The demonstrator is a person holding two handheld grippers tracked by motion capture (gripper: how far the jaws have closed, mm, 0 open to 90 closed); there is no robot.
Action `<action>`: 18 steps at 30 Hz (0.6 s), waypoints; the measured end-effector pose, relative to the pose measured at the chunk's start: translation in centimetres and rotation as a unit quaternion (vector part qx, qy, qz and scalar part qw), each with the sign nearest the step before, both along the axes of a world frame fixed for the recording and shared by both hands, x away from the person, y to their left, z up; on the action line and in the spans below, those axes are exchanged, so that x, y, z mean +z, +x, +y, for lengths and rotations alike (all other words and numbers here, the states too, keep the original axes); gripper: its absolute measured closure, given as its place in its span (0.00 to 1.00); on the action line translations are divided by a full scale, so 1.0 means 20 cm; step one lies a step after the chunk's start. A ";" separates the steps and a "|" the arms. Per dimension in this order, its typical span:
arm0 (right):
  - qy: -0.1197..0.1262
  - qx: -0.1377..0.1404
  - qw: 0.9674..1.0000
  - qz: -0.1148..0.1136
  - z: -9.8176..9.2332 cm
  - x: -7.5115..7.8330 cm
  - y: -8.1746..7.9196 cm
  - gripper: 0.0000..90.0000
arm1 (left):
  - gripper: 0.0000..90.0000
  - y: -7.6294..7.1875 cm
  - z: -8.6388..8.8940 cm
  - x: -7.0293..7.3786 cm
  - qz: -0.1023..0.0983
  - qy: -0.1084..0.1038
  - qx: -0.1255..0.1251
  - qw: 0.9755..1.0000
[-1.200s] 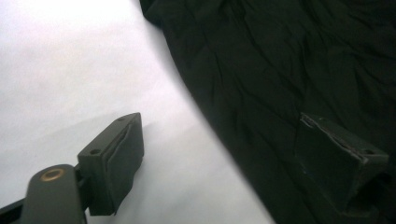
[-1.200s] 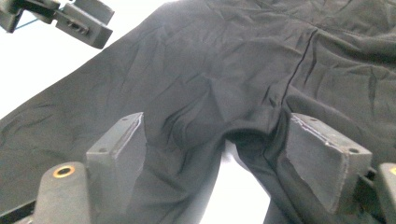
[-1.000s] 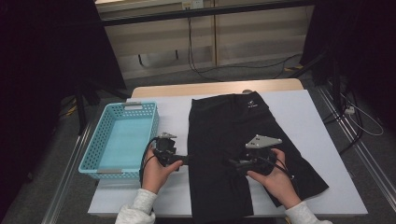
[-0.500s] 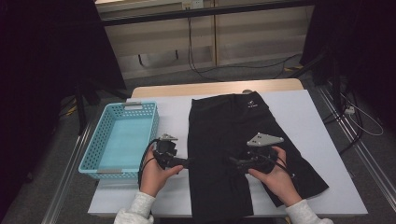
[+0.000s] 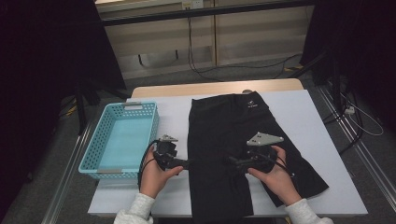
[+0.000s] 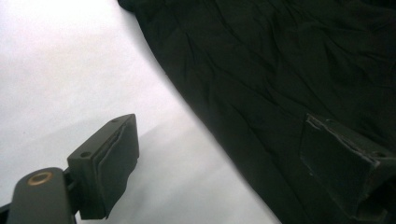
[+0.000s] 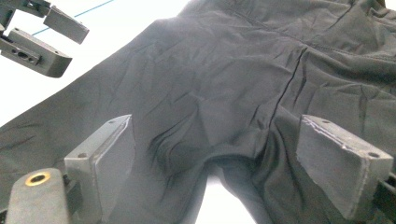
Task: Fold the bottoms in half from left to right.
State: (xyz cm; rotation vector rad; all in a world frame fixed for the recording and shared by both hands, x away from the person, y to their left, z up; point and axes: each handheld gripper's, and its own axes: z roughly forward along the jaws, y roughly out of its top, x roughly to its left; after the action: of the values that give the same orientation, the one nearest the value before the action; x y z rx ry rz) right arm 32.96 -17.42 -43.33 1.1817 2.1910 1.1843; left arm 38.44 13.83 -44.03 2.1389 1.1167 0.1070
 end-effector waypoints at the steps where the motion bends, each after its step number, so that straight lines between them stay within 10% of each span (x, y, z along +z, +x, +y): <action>1: -0.001 0.000 1.000 0.000 0.00 0.00 0.00 0.13 | 0.14 0.00 0.00 0.00 0.000 0.000 0.000 1.000; 18: -0.005 0.004 1.000 -0.008 0.00 0.01 -0.02 0.14 | 0.12 -0.03 -0.04 -0.05 -0.007 0.031 0.000 0.999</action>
State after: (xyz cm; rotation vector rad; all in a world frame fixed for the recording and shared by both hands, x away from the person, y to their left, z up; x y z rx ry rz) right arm 32.47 -17.40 -43.09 1.1564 2.1895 1.1804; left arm 37.92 12.96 -45.06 2.1893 1.1174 0.1586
